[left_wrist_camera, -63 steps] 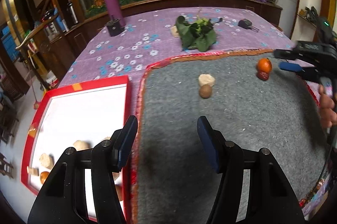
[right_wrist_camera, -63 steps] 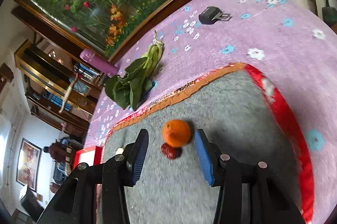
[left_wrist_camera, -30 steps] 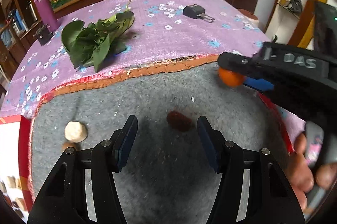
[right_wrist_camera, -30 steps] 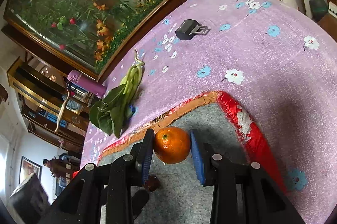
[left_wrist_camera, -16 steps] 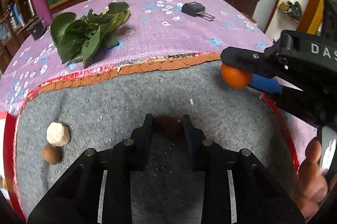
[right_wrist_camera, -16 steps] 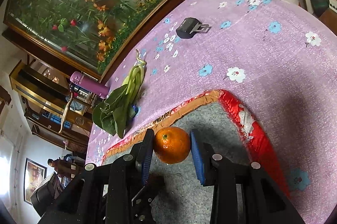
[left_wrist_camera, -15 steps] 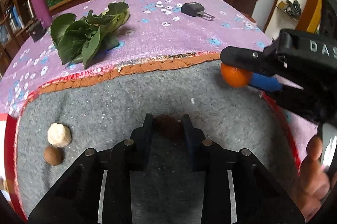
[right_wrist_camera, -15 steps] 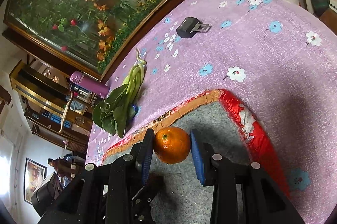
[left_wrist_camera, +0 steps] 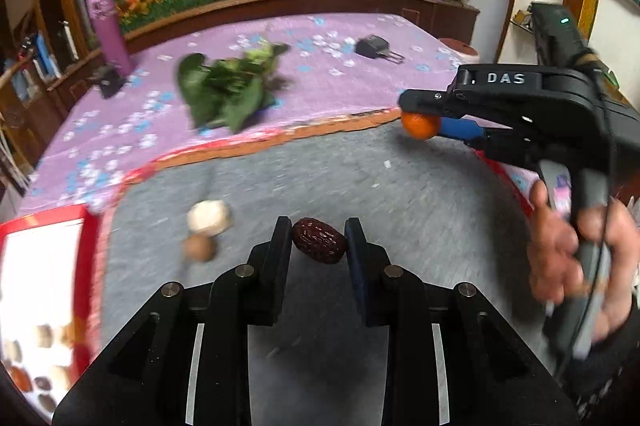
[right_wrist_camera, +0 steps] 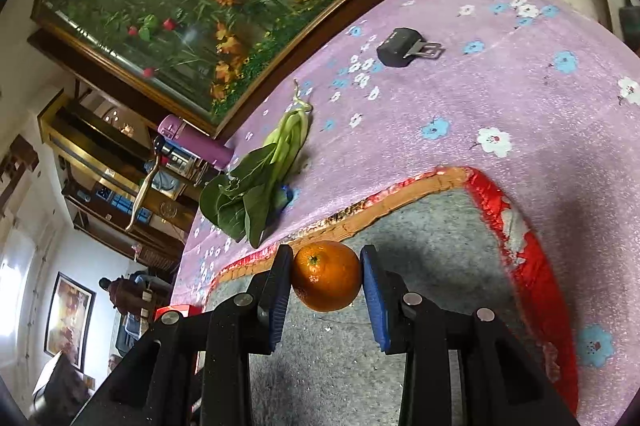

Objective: Organize fruits
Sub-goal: 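Carry the orange and date into the tray and open both grippers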

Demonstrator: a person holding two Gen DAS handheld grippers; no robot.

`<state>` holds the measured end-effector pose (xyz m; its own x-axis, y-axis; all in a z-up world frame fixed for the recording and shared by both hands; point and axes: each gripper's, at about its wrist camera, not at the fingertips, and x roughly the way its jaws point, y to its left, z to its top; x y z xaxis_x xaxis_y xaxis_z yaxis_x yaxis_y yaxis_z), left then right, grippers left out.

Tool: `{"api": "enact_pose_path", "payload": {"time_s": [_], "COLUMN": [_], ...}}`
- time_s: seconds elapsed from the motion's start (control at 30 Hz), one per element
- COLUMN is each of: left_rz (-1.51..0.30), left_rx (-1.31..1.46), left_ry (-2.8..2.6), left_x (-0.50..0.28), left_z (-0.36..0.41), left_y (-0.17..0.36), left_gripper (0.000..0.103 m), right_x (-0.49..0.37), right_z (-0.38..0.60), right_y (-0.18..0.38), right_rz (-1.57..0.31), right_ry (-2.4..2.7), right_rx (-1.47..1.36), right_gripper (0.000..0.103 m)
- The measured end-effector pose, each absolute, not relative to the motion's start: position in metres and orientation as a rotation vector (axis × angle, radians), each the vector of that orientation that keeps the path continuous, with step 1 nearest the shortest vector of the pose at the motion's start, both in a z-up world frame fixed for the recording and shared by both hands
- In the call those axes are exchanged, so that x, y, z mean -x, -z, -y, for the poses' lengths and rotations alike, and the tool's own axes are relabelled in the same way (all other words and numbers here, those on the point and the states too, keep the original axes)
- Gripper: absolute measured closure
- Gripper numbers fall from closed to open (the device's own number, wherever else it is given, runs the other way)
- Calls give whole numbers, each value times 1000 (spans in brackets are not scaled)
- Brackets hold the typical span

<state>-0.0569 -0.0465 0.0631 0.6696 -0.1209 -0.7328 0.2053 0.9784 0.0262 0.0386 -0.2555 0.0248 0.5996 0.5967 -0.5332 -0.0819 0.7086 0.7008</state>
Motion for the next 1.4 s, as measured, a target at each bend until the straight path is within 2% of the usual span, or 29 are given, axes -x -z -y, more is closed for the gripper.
{"api": "enact_pose_path", "payload": {"time_s": [0.43, 0.63, 1.0, 1.4], "left_rz": [-697, -663, -628, -636], "left_rx": [-32, 21, 89, 72], "left_ry": [-71, -176, -347, -384], "left_x": [157, 187, 209, 198], "left_z": [-93, -153, -240, -265], "left_y": [-90, -92, -83, -72], "left_gripper": [77, 77, 77, 77], "right_x": [-35, -29, 13, 45], "right_z": [248, 235, 36, -96], "right_y": [-26, -18, -69, -43], "right_rz": [-761, -810, -841, -956], "right_ry": [-365, -372, -762, -940], "right_rx": [-590, -641, -469, -328], "right_gripper": [69, 69, 70, 70]}}
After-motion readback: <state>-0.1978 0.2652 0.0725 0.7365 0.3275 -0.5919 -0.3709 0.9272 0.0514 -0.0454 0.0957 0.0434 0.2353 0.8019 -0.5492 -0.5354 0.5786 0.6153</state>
